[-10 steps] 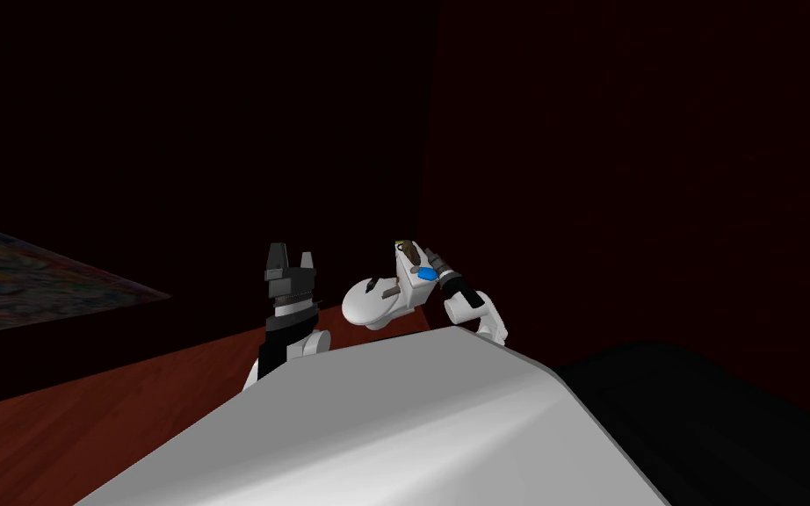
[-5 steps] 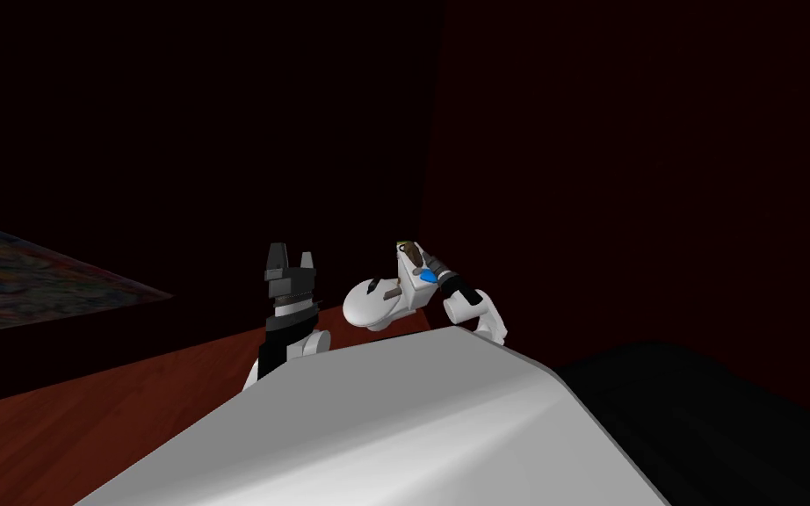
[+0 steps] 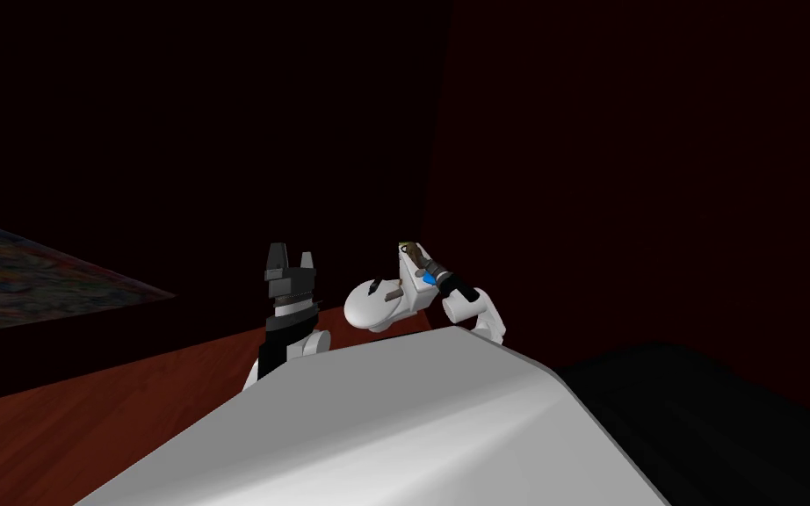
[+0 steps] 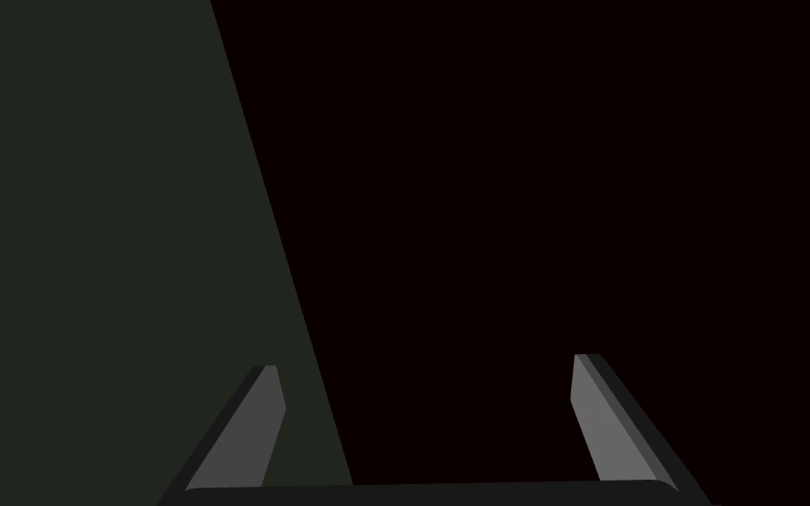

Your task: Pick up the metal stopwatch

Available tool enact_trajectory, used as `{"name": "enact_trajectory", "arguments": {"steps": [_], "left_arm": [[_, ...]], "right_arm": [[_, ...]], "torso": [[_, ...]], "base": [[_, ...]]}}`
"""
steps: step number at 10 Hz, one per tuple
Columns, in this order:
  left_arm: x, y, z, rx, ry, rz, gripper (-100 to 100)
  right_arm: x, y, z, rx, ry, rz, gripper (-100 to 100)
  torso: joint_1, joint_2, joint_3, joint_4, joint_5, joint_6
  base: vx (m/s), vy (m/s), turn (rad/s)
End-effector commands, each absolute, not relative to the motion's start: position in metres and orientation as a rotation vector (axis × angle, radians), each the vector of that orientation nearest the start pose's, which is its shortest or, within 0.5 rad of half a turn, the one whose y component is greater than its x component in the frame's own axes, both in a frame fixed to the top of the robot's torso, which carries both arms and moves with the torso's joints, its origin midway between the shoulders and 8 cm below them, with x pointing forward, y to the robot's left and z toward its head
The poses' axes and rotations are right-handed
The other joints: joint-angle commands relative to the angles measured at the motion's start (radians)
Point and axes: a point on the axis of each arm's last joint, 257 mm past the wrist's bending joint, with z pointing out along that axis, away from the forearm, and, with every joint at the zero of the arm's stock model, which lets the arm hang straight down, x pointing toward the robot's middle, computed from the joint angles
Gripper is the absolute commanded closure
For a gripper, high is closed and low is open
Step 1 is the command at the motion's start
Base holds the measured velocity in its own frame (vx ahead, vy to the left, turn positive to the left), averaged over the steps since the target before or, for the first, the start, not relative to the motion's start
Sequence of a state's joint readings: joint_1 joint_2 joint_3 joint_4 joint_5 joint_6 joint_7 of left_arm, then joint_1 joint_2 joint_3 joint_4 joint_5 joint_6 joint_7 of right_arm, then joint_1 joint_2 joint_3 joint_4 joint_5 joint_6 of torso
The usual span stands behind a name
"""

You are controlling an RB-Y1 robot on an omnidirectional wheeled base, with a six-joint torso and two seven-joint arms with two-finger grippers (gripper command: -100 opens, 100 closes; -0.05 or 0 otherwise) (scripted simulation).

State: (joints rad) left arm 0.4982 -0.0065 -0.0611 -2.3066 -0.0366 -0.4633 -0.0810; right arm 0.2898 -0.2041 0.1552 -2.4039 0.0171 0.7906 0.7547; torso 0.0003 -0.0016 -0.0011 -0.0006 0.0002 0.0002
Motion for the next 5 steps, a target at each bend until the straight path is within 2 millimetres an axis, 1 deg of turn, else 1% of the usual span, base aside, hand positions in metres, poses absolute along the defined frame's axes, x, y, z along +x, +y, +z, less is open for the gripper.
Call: {"name": "enact_trajectory", "arguments": {"steps": [1,3,4,5], "left_arm": [[0.348,0.255,0.03,-0.622,0.654,-1.264,0],[0.348,0.255,0.03,-0.622,0.654,-1.264,0],[0.348,0.255,0.03,-0.622,0.654,-1.264,0],[0.348,0.255,0.03,-0.622,0.654,-1.264,0]], "right_arm": [[0.432,-0.21,-0.161,0.48,1.828,0.442,-100],[0.428,-0.212,-0.171,0.493,1.868,0.422,-100],[0.427,-0.207,-0.174,0.438,1.905,0.391,-100],[0.425,-0.208,-0.18,0.444,1.928,0.379,-100]], "torso": [[0.0,0.0,0.0,0.0,0.0,0.0],[0.0,-0.001,-0.001,0.0,0.0,0.0],[0.0,0.0,0.0,0.0,0.0,0.0],[0.0,-0.001,0.0,0.0,0.0,0.0]], "base": [[0.038,0.008,0.061],[0.034,0.01,0.016],[0.039,0.008,0.072],[0.04,0.009,0.038]]}}
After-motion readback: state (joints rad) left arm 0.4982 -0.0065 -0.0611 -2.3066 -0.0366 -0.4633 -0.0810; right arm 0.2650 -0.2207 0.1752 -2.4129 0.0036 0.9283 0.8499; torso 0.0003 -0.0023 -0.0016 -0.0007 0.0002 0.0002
